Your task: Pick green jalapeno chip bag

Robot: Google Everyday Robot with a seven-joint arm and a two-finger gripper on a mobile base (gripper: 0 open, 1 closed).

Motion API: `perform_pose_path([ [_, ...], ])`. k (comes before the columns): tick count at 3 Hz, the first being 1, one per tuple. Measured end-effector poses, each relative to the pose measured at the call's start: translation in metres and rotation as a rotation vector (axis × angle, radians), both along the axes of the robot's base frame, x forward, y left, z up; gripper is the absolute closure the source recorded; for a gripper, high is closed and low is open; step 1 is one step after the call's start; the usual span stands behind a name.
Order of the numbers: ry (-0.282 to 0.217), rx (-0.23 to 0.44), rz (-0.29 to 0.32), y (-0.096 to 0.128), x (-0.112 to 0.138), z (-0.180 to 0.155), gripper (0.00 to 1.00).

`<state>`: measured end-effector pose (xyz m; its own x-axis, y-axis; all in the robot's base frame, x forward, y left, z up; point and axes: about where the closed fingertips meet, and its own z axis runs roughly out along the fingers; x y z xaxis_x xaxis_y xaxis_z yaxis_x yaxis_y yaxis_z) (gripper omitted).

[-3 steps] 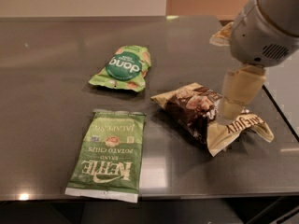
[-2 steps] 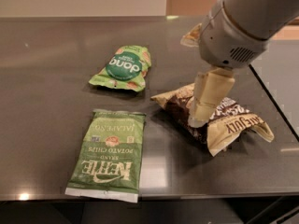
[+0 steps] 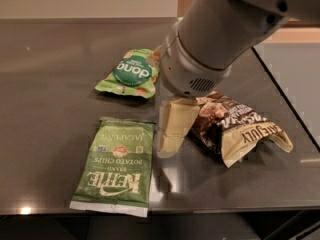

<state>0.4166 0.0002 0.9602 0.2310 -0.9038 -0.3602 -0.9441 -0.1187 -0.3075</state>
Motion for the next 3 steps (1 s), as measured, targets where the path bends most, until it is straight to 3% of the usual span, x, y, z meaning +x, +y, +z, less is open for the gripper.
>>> perform_pose_path([
  [2, 0.022, -0.136, 0.212, 0.062, -0.028, -0.062, 0.00],
  [3, 0.041, -0.233, 0.329, 0.073, -0.034, -0.097, 0.00],
])
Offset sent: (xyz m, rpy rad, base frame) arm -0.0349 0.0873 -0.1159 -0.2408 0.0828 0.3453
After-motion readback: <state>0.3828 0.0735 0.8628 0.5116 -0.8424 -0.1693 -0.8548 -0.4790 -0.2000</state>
